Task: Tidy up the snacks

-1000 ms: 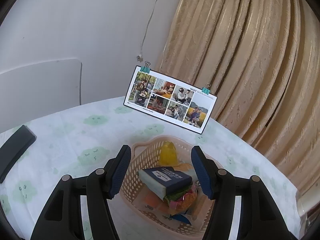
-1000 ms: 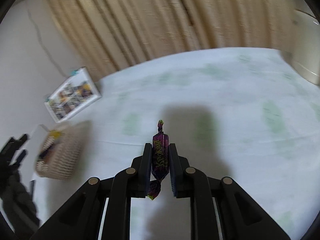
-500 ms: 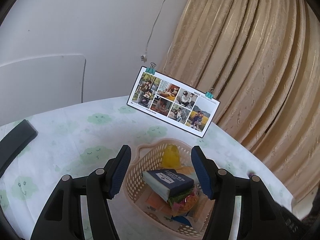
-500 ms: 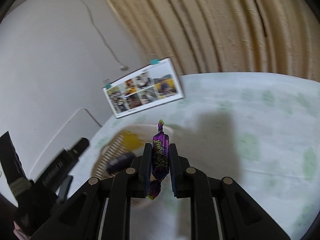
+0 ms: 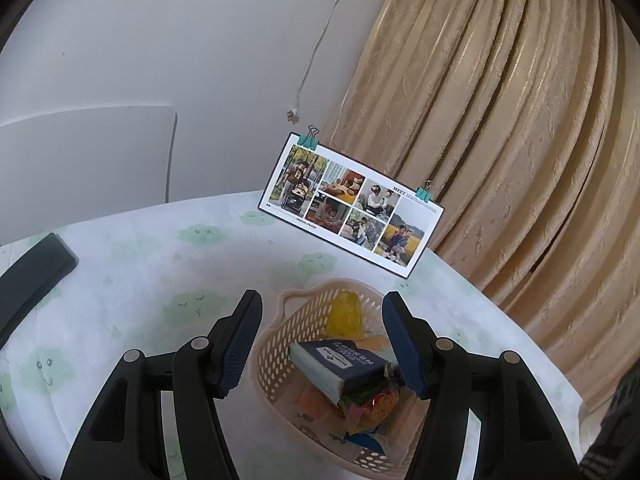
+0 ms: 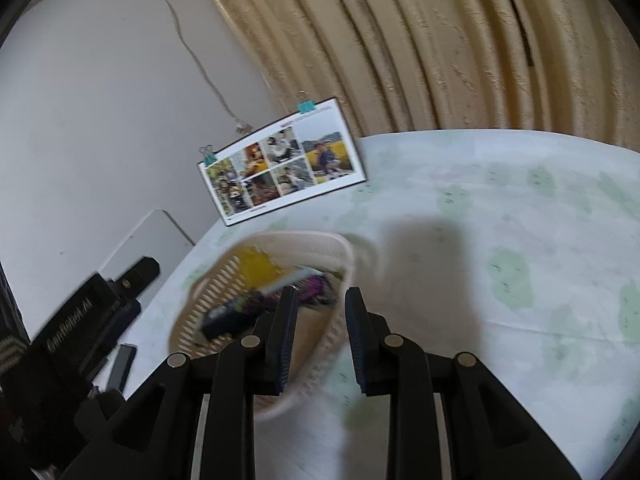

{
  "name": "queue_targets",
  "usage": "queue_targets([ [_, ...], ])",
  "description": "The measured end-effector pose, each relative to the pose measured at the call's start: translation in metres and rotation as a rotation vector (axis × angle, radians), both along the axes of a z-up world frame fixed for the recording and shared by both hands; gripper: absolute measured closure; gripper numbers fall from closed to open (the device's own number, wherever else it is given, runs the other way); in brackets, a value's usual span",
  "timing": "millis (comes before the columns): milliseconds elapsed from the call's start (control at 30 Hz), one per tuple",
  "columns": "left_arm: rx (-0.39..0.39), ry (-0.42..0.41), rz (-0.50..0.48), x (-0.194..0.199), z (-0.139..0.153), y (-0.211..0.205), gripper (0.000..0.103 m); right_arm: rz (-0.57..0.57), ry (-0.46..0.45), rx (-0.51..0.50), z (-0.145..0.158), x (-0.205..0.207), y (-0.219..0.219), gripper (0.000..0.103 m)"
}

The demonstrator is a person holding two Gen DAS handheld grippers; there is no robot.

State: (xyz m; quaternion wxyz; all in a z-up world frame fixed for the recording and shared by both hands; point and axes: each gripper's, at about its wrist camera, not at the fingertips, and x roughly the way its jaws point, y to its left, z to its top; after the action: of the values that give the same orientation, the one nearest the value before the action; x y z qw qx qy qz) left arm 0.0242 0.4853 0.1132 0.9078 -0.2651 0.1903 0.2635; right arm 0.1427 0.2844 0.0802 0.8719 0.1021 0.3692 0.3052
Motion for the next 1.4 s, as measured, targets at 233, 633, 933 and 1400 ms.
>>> queue_targets([
  [233, 0.032, 0.020, -0.002, 0.002, 0.000, -0.006, 0.039, -0.035, -0.027, -0.044, -0.007, -0.015, -0.015, 0.072],
  [633, 0.045, 0.002, 0.062, -0.004, 0.000, -0.001, 0.013, -0.071, -0.101, -0.105, -0.022, -0.049, -0.017, 0.024],
  [933, 0.188, 0.086, 0.101, -0.019, -0.009, -0.006, 0.006, -0.065, -0.211, -0.212, -0.013, -0.069, -0.007, 0.000],
  [1400, 0.475, 0.226, 0.114, -0.058, -0.016, -0.019, 0.000, -0.026, -0.298, -0.409, -0.011, -0.091, 0.022, 0.000],
])
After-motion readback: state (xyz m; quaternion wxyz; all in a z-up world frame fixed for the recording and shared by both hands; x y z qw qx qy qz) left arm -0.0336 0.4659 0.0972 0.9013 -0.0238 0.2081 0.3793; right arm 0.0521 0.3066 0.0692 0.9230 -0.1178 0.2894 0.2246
